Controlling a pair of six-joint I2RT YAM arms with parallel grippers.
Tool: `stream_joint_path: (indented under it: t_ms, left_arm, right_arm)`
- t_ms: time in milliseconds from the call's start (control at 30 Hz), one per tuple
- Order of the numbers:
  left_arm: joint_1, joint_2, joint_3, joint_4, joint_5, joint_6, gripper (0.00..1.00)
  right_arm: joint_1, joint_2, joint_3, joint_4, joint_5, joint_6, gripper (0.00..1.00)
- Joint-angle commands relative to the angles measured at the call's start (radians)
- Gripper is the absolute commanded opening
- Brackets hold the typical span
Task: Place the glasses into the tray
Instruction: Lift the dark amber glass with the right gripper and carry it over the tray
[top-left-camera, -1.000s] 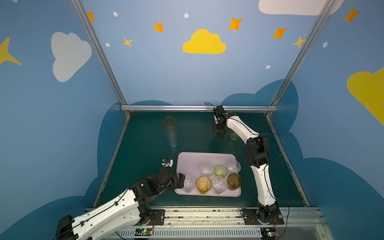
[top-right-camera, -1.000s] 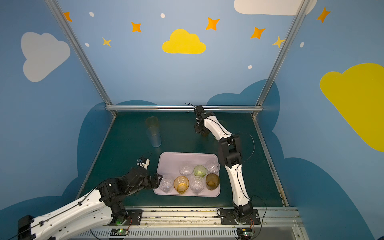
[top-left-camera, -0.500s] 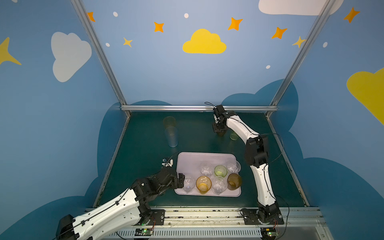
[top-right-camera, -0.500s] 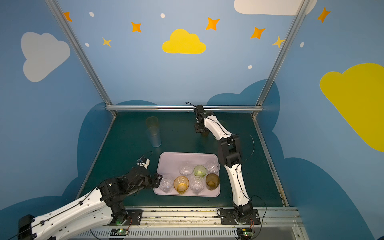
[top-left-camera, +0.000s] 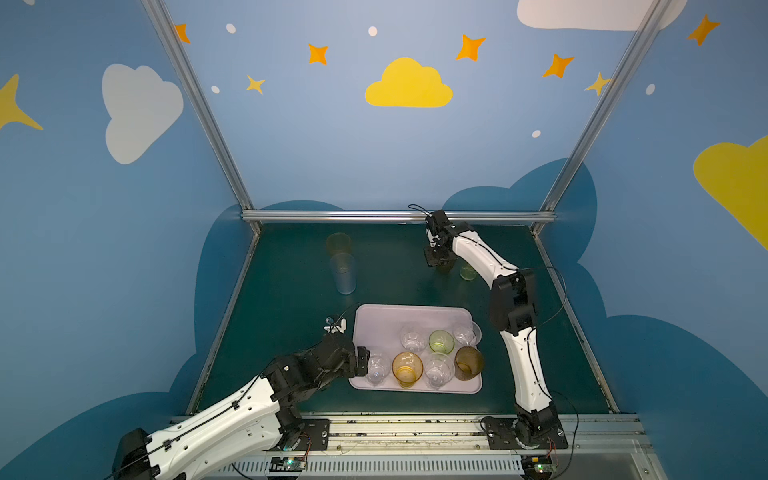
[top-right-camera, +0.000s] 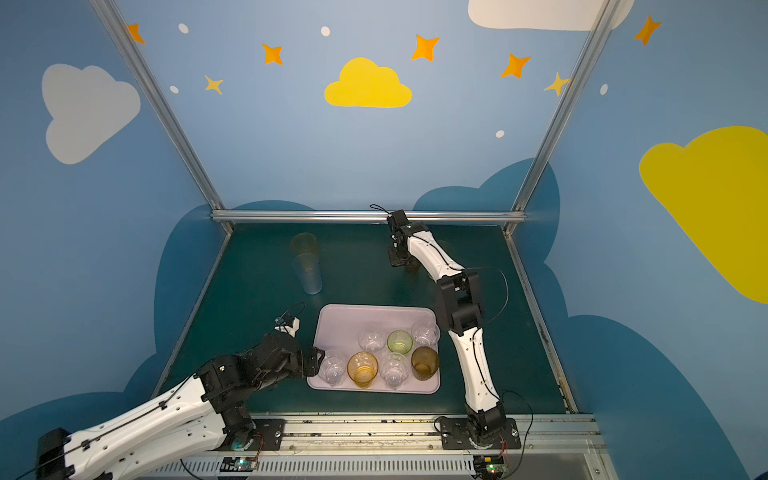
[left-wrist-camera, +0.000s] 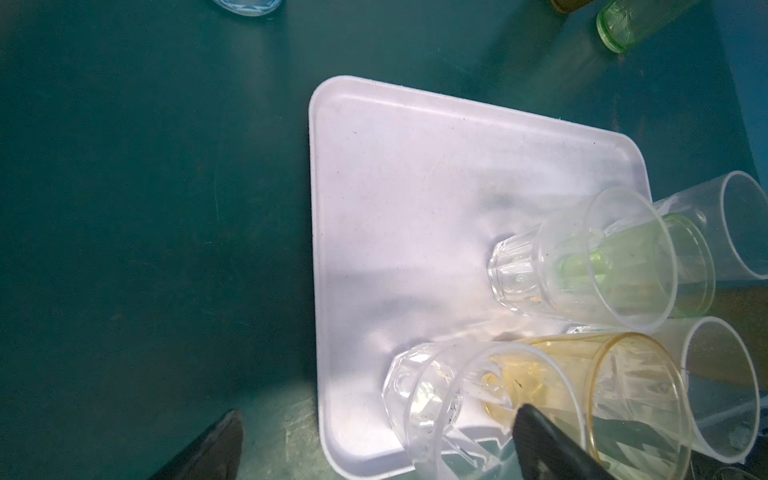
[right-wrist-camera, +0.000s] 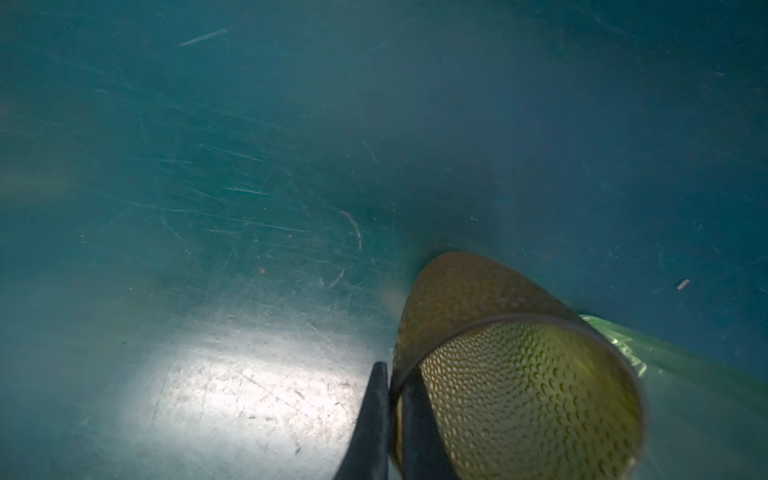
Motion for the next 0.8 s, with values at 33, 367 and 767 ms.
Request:
stream_joint_path:
  t_ms: [33, 367, 767]
  left_arm:
    - [0.004, 0.001, 0.022, 0.008, 0.002, 0.006, 1.00]
    - [0.004, -0.013, 0.023, -0.002, 0.015, -0.002, 1.00]
    - [0.003, -0.021, 0.022, 0.011, 0.028, -0.010, 1.00]
  right_arm:
    - [0.009, -0.014, 0.014, -0.021, -0.044, 0.009, 0.00]
    - [0.047, -0.103, -0.062, 0.011, -0.101, 0.013, 0.00]
    - [0.116, -0.241, -0.170, 0.024, -0.113, 0.031, 0.00]
